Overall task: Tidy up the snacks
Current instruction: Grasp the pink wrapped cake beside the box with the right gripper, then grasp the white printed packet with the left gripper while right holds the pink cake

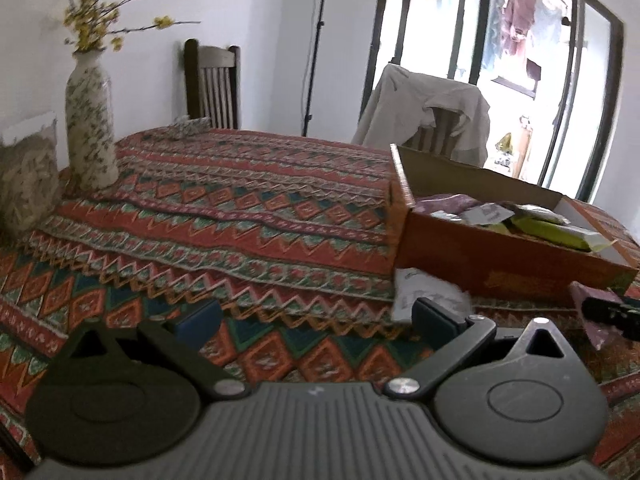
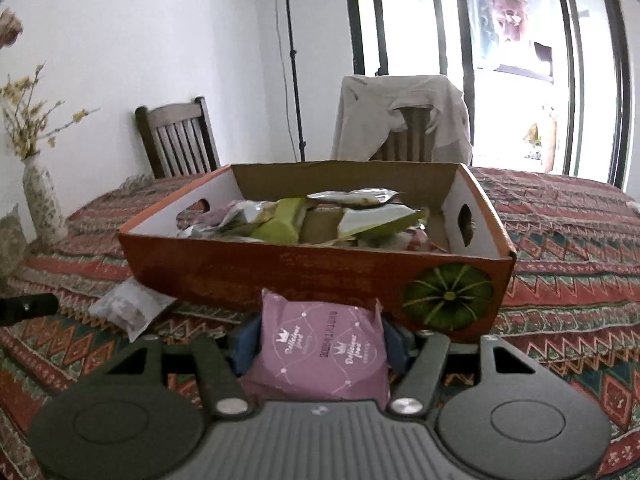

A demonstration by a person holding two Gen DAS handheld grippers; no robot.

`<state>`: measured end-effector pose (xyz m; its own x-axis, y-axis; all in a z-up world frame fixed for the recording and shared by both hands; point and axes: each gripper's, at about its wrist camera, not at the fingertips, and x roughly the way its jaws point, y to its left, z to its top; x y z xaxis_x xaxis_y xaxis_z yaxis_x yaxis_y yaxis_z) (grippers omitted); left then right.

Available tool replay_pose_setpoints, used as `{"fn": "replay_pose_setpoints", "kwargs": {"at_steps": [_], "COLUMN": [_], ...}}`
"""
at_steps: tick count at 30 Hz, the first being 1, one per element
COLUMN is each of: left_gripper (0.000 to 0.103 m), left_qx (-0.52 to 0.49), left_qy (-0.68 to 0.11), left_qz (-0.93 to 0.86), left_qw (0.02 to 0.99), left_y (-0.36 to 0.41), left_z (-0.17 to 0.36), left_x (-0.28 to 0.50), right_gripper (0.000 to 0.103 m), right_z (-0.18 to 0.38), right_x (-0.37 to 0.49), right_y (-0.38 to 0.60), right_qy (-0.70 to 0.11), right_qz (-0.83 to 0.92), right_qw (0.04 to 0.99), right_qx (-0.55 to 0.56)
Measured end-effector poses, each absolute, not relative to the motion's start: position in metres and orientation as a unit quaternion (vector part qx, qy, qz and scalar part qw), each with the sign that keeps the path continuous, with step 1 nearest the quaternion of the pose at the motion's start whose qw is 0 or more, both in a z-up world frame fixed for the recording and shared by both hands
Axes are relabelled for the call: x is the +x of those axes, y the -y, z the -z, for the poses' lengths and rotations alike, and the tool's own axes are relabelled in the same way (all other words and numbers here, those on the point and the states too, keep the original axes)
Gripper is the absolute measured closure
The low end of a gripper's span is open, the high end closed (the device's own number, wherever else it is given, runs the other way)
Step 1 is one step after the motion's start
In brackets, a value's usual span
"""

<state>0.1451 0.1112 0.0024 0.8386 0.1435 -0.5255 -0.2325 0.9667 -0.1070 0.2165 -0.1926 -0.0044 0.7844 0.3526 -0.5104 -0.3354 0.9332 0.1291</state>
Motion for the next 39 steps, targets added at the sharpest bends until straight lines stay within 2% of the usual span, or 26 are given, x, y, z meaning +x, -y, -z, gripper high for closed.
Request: {"fn": "replay_pose_setpoints", "kwargs": {"at_steps": [16, 32, 36, 39], "left_gripper": [0.000, 0.000, 0.010, 0.024], "left_qx": [-0.018, 0.011, -0.003, -0.016], "left_qy": [-0.317, -0.362, -0.366, -0.362], "left_qz": [-0.066, -0.067, -0.062, -0.068], "left_qw": [0.946, 0.930, 0.929, 0.929], "left_y": [-0.054, -0.034, -0.037, -0.040], "left_z": [-0.006, 0.021, 0.026, 0.025], "left_x": [0.201, 0.240, 0.241, 0.240], "right_gripper": [0.041, 0.041, 0.041, 0.041], "right_z": [0.009, 0.010, 0.010, 0.010], "right_x": [0.213, 0.215, 0.215, 0.215], "right_y": [0.211, 0.212, 0.211, 0.211], "right_qy": [-0.259, -0.262, -0.262, -0.263], "right_qz": [-0.176, -0.168, -0.170, -0.170], "right_qw": [0.948, 0.948, 0.948, 0.948], "right_qx": [0.050, 0.059, 0.059, 0.059]}}
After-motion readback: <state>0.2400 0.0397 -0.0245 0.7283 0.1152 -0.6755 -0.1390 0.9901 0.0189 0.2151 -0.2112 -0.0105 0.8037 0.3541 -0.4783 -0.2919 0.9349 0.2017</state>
